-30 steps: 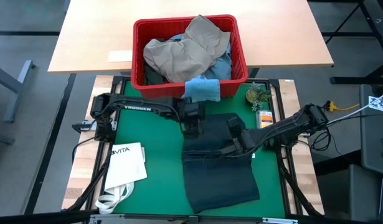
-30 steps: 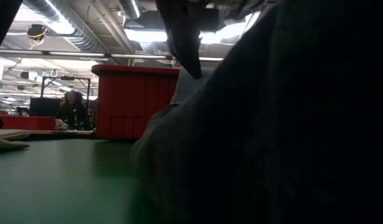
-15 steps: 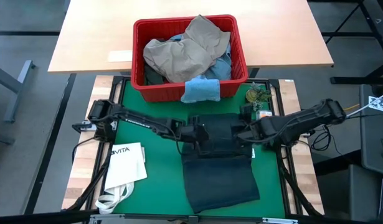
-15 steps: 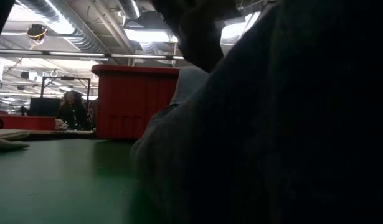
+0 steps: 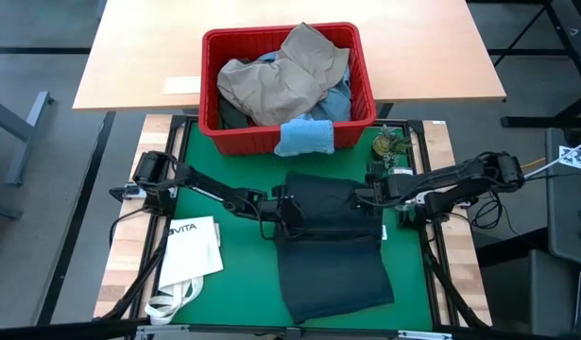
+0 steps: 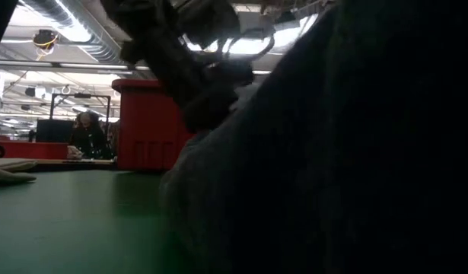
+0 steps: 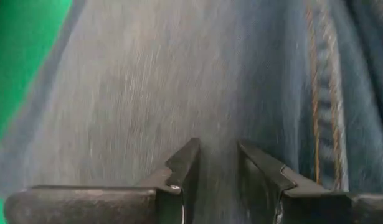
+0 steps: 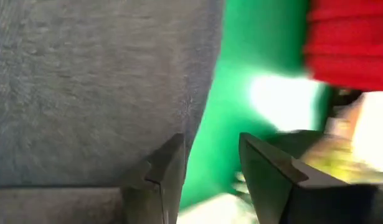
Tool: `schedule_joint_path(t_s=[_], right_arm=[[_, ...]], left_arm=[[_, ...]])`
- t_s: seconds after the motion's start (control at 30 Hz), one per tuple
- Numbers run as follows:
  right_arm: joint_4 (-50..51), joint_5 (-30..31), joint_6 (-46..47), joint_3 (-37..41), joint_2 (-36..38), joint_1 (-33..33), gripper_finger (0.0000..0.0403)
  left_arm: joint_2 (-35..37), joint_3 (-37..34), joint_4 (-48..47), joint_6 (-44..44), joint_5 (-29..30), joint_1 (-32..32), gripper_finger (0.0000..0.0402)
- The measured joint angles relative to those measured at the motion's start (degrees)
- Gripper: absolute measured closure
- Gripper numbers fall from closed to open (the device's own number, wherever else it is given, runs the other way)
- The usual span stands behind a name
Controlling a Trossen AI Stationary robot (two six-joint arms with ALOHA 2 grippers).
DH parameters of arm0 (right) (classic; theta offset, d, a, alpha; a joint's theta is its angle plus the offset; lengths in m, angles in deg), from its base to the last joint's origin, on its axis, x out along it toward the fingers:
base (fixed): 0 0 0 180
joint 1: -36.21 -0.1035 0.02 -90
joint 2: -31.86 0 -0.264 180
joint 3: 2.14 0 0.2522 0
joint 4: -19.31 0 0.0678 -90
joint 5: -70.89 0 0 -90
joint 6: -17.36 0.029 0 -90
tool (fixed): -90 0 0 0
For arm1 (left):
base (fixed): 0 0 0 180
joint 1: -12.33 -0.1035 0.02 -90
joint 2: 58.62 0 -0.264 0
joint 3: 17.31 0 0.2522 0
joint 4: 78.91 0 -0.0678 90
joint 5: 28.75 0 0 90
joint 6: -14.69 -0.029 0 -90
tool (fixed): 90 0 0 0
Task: Fold Laundry from Bin
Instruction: Fold the dark blue pants
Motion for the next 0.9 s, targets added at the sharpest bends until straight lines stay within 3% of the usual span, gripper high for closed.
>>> schedule_joint_path(t_s=[0.17, 0.47, 0.7, 0.9], right_arm=[[-4.47, -5.48, 0.25, 6.08, 0.04, 2.07, 0.0249], [-1.74, -5.93, 0.43, 8.06, 0.65, 2.28, 0.0249], [12.26, -6.19, 0.37, 2.04, 4.96, 2.25, 0.0249], [15.37, -7.39, 0.43, -2.74, 11.04, 1.99, 0.0249]], left_arm=[[0.24, -4.66, 2.21, 2.56, 0.0, 0.13, 0.0305], [0.19, -5.24, 2.52, 2.61, 0.08, 0.13, 0.0305], [1.39, 0.68, -6.72, 2.59, -0.38, 0.23, 0.0305], [4.82, 3.64, -9.58, 2.75, -0.39, 1.04, 0.0305]])
